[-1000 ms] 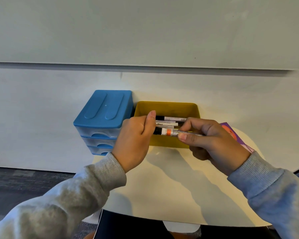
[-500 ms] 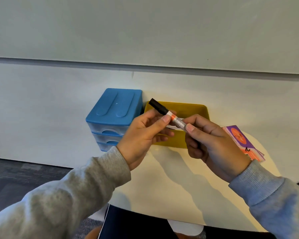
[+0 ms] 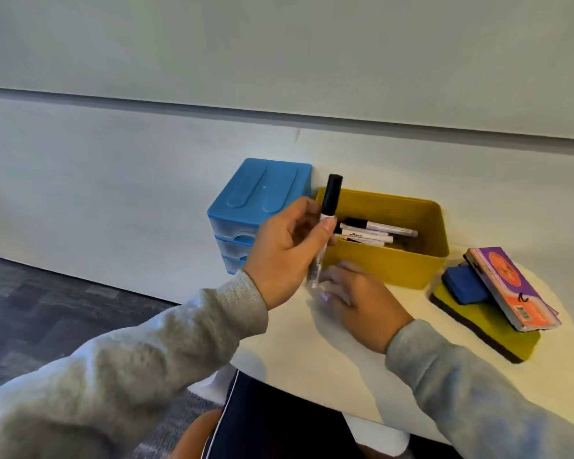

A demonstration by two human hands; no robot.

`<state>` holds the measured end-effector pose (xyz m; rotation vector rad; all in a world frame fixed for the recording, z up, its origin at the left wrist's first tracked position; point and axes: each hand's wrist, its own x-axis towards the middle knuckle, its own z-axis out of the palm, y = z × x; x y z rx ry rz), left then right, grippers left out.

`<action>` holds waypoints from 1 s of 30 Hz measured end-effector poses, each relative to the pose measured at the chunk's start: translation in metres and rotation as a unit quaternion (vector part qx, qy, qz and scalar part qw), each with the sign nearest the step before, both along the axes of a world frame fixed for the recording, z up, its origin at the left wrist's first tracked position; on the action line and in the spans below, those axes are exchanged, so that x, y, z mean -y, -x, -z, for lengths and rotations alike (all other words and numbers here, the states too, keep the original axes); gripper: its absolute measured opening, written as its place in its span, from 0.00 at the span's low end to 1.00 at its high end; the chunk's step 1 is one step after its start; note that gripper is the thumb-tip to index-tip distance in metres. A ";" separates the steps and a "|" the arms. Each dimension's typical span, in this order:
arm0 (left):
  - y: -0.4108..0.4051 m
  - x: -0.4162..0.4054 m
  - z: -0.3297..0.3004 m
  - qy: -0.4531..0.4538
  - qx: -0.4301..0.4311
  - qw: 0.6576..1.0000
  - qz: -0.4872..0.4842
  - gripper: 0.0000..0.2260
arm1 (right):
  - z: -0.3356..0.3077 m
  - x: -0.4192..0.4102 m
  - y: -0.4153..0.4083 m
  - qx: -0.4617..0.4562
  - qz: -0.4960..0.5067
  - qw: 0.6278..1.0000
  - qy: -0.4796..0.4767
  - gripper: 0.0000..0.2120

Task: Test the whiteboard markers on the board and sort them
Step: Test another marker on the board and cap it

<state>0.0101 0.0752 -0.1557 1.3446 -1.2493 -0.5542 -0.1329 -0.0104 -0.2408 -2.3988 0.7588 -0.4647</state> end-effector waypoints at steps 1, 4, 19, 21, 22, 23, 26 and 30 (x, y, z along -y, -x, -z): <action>-0.005 -0.005 0.002 -0.009 0.032 0.999 0.003 0.01 | 0.010 0.000 -0.006 -0.018 -0.011 0.999 0.033 0.10; -0.027 -0.025 0.009 -0.078 0.159 0.982 0.061 0.03 | 0.034 -0.001 -0.012 -0.056 -0.023 0.992 0.108 0.16; -0.184 -0.054 0.040 -0.652 0.150 0.729 0.145 0.05 | 0.045 -0.012 -0.016 -0.059 0.022 0.981 0.182 0.16; -0.198 -0.054 0.054 -0.638 0.101 0.757 0.097 0.11 | 0.045 -0.013 -0.017 -0.065 0.022 0.981 0.182 0.16; -0.203 -0.053 0.066 -0.632 0.091 0.767 0.065 0.12 | 0.045 -0.013 -0.017 -0.070 0.023 0.980 0.183 0.16; -0.206 -0.052 0.082 -0.626 0.090 0.774 0.031 0.10 | 0.045 -0.013 -0.017 -0.073 0.024 0.980 0.183 0.16; -0.213 -0.051 0.137 -0.610 0.168 0.771 -0.079 0.06 | 0.044 -0.014 -0.016 -0.068 0.024 0.981 0.178 0.17; -0.221 -0.057 0.186 -0.579 0.181 0.778 -0.164 0.07 | 0.044 -0.014 -0.017 -0.073 0.022 0.982 0.174 0.18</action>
